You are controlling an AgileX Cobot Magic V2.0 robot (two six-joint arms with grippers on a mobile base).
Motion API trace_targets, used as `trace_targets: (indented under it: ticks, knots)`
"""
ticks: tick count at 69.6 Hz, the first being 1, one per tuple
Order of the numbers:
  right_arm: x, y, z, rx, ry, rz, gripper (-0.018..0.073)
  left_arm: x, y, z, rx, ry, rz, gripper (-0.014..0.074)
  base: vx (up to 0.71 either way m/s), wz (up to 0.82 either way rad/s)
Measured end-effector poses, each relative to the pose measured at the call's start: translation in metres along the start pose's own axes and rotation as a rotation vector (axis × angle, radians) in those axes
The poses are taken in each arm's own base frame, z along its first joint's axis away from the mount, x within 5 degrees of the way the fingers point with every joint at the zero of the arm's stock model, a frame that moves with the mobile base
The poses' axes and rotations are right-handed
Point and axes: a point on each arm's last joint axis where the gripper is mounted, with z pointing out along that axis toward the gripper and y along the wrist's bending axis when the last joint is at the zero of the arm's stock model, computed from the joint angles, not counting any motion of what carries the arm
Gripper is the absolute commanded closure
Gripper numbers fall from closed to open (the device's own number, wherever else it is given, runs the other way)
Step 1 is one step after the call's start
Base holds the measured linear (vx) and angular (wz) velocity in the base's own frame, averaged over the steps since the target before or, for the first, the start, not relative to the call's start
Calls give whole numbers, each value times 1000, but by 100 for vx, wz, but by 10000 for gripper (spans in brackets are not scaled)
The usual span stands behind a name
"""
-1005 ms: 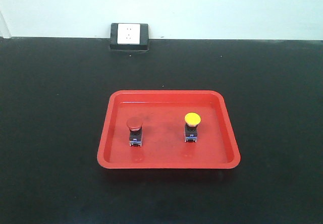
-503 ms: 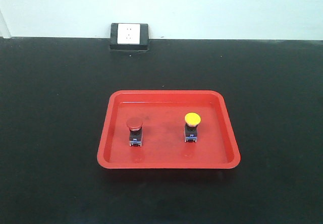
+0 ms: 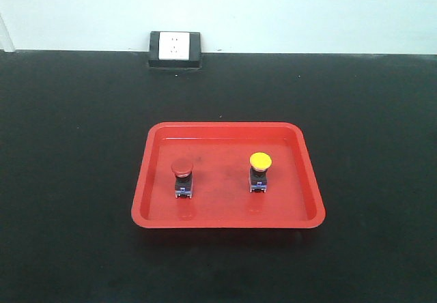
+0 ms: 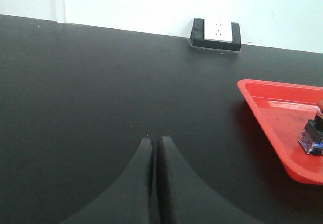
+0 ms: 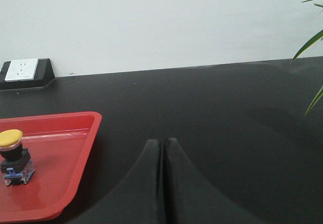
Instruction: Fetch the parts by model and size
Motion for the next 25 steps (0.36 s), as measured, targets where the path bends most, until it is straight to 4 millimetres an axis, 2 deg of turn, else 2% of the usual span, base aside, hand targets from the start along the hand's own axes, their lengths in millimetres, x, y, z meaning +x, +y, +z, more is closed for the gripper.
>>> trace_targets:
  ticks: [25]
  knots:
    - [0, 0, 0, 0, 0, 0, 568, 0, 0, 0, 0, 0, 0, 594, 0, 0]
